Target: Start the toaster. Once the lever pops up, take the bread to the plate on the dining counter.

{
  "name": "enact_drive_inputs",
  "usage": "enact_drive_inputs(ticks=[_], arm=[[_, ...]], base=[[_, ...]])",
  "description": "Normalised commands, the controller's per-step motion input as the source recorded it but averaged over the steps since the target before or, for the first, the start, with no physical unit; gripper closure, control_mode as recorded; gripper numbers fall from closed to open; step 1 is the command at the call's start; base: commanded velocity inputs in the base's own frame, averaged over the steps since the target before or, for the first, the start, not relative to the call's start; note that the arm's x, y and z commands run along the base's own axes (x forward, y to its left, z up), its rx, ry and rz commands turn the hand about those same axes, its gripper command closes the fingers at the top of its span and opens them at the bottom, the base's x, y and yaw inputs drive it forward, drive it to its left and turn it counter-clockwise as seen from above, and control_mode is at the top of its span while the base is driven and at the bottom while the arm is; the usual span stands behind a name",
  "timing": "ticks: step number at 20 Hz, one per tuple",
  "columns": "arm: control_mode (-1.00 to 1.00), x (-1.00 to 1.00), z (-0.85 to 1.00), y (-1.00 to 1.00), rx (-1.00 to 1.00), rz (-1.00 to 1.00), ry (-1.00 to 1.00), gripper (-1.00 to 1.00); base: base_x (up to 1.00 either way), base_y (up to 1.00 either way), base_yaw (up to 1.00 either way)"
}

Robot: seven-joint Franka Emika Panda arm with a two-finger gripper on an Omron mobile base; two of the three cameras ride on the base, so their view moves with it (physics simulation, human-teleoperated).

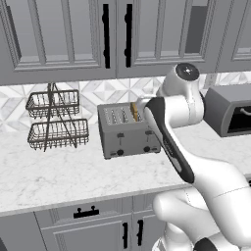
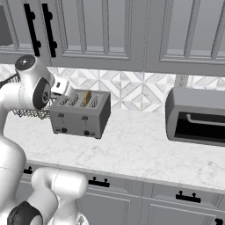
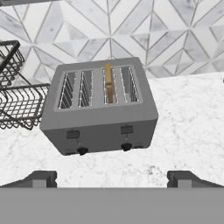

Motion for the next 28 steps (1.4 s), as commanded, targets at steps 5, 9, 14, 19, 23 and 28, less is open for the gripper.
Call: enact_drive_inputs(ticks=[5, 9, 14, 19, 23, 28], arm=[[-1.0, 0.11, -0.29, 0.04, -0.06, -0.06, -0.03, -1.0], [-1.0, 0.44, -0.25, 0.02, -0.08, -0.07, -0.05, -1.0], [-1.0, 0.54, -0.14, 0.0, -0.08, -0.08, -0.01, -1.0], [-1.0, 0.58, -0.21, 0.0, 0.0, -0.01, 0.0, -1.0], [-1.0, 0.56, -0.32, 0.0, 0.0, 0.0, 0.0, -1.0], [-1.0, 0.48, -0.32, 0.0, 0.0, 0.0, 0.0, -1.0]], base=[[0.0, 0.0, 0.0], [0.0, 0.0, 0.0], [0.0, 0.0, 0.0], [0.0, 0.0, 0.0], [0.0, 0.0, 0.0], [0.0, 0.0, 0.0]])
